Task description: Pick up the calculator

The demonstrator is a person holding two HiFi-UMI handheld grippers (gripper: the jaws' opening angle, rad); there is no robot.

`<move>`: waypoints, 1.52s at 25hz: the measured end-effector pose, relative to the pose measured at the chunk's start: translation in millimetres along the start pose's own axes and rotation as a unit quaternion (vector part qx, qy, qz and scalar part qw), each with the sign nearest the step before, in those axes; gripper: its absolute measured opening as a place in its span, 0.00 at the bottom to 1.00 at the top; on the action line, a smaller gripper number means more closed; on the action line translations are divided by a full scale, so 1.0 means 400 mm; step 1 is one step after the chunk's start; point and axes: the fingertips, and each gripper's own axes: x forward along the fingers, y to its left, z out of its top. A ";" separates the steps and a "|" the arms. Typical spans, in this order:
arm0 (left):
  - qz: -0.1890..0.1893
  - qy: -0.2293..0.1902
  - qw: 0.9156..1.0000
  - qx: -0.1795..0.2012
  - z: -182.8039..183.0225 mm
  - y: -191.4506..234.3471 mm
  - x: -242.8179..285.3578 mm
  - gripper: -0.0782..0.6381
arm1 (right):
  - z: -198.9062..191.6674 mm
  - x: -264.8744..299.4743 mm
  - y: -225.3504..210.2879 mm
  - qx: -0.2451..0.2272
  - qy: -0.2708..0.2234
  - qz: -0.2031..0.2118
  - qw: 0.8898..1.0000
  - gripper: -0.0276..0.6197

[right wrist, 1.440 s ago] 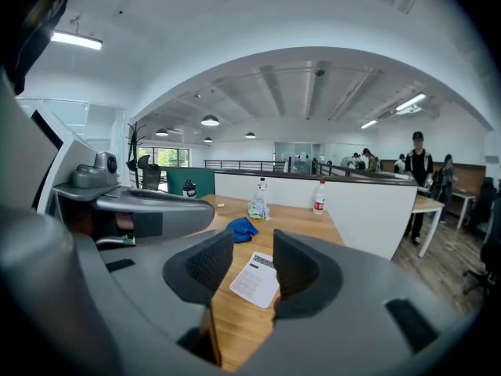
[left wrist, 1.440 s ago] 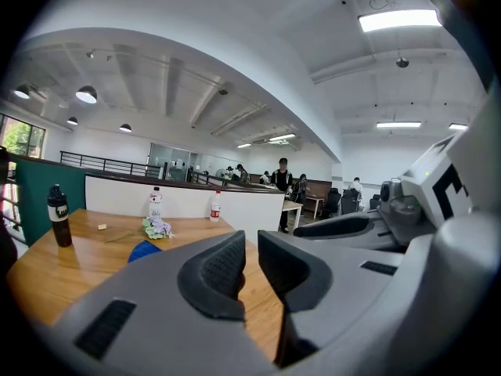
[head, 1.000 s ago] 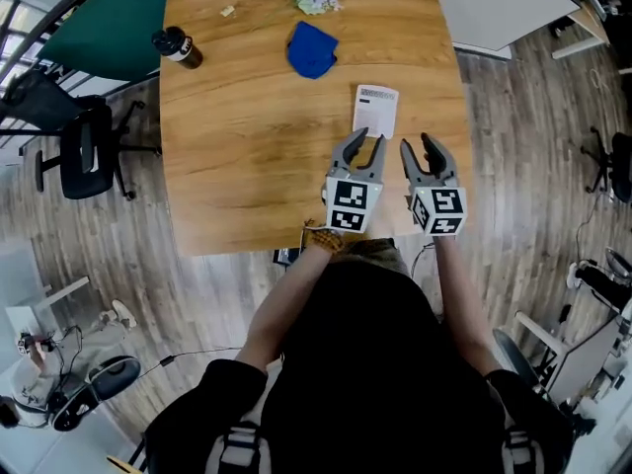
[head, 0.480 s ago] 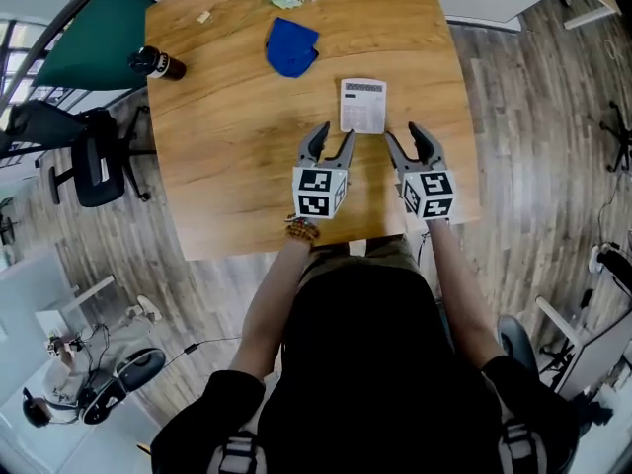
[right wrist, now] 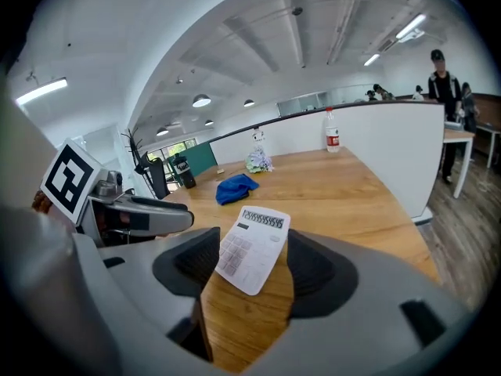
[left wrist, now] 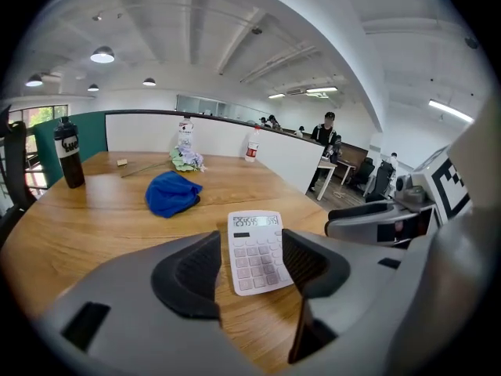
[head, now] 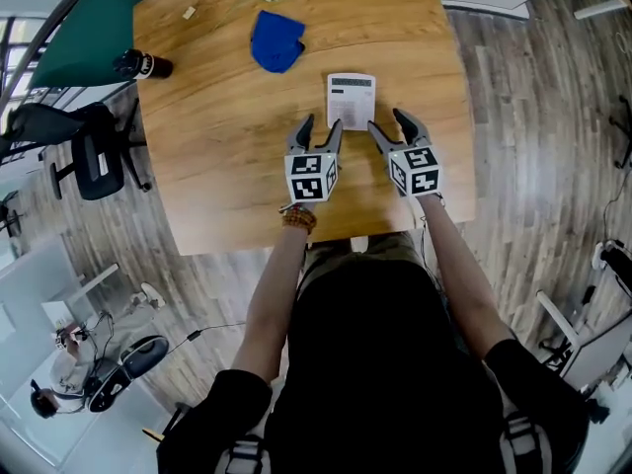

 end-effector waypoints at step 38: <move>0.017 0.080 0.994 -0.076 -0.156 0.086 0.184 0.46 | -0.110 0.238 -0.056 0.098 0.064 0.026 0.993 0.47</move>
